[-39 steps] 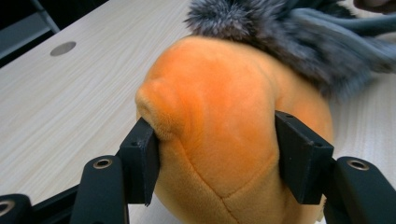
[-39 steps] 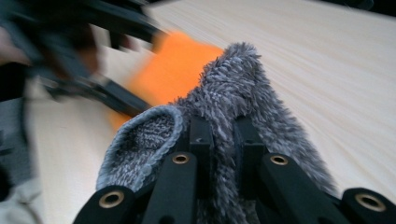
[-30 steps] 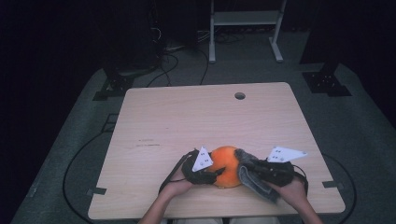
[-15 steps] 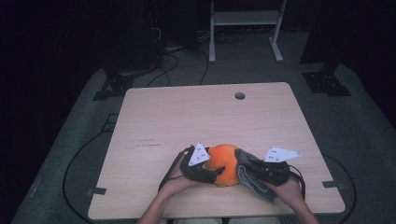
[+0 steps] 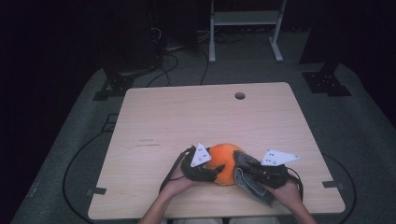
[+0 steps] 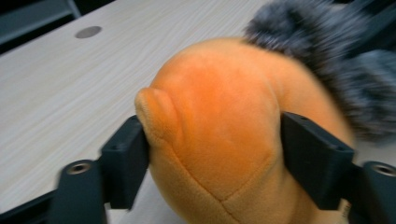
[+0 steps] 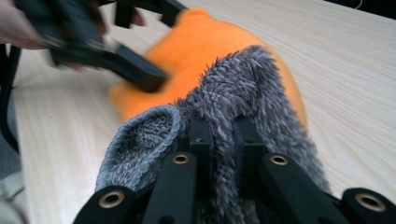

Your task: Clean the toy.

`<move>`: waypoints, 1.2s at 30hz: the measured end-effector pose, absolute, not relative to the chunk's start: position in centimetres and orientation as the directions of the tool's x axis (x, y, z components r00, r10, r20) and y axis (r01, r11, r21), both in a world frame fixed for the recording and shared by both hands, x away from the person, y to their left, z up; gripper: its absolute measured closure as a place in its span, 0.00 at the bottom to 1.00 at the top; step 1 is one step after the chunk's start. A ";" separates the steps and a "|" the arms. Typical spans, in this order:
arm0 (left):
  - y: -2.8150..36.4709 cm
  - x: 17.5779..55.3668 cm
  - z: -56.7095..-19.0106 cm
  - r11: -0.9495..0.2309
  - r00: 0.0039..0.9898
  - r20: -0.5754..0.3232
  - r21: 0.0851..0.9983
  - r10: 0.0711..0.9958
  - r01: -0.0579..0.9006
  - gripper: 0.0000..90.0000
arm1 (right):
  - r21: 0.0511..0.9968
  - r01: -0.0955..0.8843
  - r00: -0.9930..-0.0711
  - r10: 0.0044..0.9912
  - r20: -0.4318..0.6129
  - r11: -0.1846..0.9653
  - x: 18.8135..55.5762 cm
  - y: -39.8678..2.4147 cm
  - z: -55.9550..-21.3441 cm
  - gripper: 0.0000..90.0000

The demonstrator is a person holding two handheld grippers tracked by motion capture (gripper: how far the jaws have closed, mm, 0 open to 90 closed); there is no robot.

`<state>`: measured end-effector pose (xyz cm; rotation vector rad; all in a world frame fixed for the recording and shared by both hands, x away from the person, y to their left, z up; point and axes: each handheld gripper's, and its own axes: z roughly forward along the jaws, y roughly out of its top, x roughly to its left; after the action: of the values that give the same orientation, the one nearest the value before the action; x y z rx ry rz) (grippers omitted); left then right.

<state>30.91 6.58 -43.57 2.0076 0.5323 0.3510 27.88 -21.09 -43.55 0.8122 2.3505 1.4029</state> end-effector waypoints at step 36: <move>6.9 30.8 -43.3 -0.421 0.896 0.087 0.899 0.436 0.118 0.50 | 0.881 0.337 -0.745 0.666 0.034 0.332 29.1 -22.4 -43.9 0.89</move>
<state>30.80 6.93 -43.33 1.9934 0.4018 0.3743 29.11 -22.35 -43.94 0.8927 2.2681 1.3792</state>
